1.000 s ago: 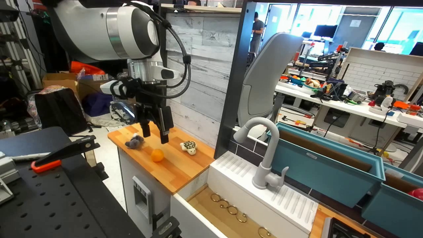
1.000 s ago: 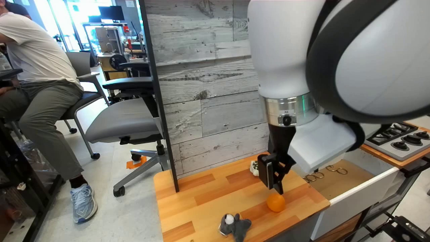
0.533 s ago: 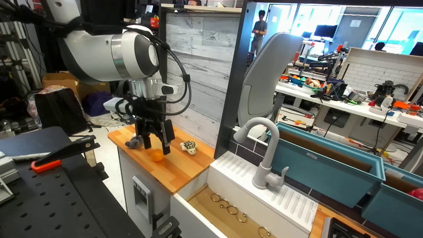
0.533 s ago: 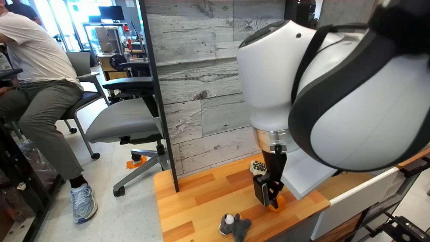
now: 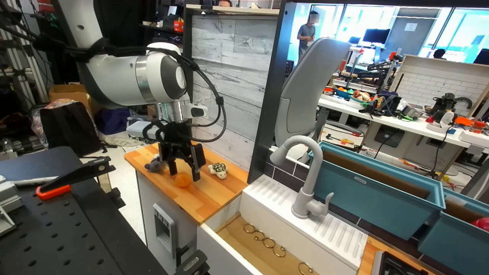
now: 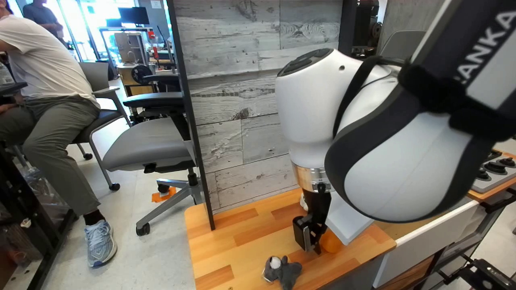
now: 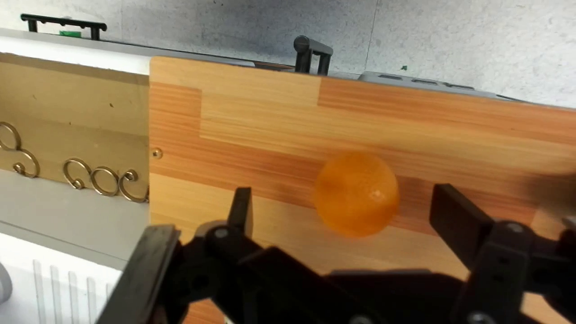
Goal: Move the orange plushie to the right
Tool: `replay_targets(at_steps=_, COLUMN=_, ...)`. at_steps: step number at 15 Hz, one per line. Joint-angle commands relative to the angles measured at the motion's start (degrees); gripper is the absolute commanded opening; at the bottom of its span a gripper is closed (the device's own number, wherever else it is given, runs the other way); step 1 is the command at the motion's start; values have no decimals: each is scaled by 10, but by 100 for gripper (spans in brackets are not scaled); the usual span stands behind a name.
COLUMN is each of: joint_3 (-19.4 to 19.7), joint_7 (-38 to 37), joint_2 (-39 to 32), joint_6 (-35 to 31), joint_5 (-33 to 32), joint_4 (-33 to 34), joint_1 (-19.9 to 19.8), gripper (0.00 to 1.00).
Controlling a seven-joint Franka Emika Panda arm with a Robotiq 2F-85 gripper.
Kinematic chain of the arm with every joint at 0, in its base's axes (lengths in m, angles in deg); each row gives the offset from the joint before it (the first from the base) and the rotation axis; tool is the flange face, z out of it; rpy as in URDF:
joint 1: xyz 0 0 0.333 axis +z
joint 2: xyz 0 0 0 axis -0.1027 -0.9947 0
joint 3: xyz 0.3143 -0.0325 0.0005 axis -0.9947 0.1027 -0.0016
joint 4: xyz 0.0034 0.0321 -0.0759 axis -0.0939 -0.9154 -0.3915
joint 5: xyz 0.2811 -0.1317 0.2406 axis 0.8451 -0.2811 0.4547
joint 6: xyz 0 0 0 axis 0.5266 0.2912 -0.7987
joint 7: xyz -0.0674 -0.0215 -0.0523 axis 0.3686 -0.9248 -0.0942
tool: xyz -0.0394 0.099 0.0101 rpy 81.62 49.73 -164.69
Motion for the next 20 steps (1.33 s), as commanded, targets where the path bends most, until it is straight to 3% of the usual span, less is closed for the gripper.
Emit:
replay_targets(at_steps=1, joint_3=0, joint_7=37, joint_2=-20, joint_6=-7, joint_5=29, joint_4=21, joint_1=4, gripper=72)
replay_targets(at_steps=8, joint_3=1, joint_7=63, joint_2=-32, joint_6=10, joint_5=68, joint_4=32, joint_1=8, gripper=20)
replay_targets(at_steps=11, joint_3=11, joint_7=59, joint_2=-15, joint_6=21, joint_5=69, joint_4=20, joint_1=14, gripper=20)
replay_targets(at_steps=16, joint_3=0, joint_7=56, joint_2=46, joint_6=71, joint_5=106, joint_4=-11, joint_1=-8, gripper=20)
replay_targets(at_steps=20, joint_3=9, joint_7=30, joint_2=54, joint_6=131, joint_5=120, joint_4=6, joint_1=-15, gripper=20)
